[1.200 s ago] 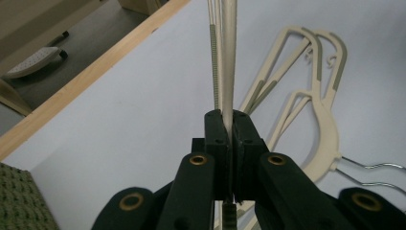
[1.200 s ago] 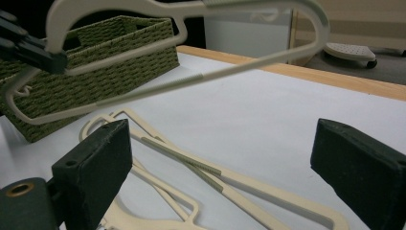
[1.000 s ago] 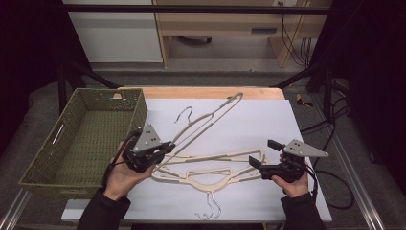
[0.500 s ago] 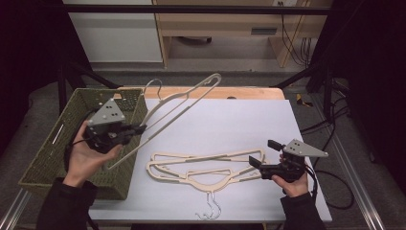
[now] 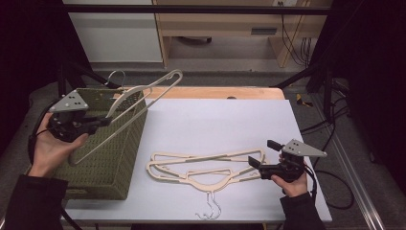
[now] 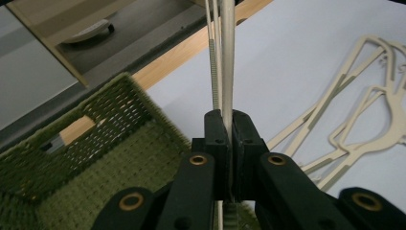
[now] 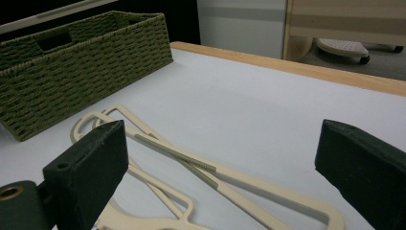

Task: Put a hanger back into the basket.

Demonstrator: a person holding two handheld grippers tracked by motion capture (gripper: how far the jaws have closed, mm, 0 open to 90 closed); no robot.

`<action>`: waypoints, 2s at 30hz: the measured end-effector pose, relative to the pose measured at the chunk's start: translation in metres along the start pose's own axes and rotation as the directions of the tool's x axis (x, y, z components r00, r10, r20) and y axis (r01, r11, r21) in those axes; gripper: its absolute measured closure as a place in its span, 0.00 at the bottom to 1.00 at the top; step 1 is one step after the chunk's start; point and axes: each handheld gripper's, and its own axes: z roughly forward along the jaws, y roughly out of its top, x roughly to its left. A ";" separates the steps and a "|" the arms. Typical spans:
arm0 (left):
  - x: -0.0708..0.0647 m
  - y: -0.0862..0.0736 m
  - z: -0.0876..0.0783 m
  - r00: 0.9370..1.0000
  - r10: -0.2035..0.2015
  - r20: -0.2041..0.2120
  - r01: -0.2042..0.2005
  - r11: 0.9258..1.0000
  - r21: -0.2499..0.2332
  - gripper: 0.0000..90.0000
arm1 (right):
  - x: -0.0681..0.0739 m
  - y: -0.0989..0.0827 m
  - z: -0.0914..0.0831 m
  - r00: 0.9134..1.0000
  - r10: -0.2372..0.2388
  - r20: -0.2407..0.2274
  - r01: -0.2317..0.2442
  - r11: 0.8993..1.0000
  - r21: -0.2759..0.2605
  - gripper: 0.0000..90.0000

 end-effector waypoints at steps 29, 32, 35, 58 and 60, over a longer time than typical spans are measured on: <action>0.075 -0.089 -0.019 0.994 -0.078 -0.074 0.081 0.996 0.039 0.96 | 0.000 -0.003 0.004 1.000 0.005 -0.002 -0.005 1.000 0.024 0.05; 0.075 -0.096 -0.019 0.993 -0.090 -0.074 0.093 0.995 0.041 0.96 | 0.000 -0.003 0.005 1.000 0.003 -0.001 -0.003 1.000 0.023 0.05; 0.074 -0.103 -0.014 0.993 -0.087 -0.081 0.092 0.994 0.062 0.96 | 0.000 -0.003 0.006 1.000 0.002 -0.003 -0.002 1.000 0.026 0.05; 0.071 -0.151 0.027 0.994 -0.002 -0.112 0.028 0.972 0.233 0.96 | 0.002 -0.005 0.009 1.000 0.001 -0.007 -0.001 0.999 0.038 0.05; 0.069 -0.150 0.029 0.994 0.030 -0.109 -0.001 0.967 0.254 0.96 | 0.001 -0.005 0.009 1.000 0.000 -0.007 0.000 0.999 0.039 0.05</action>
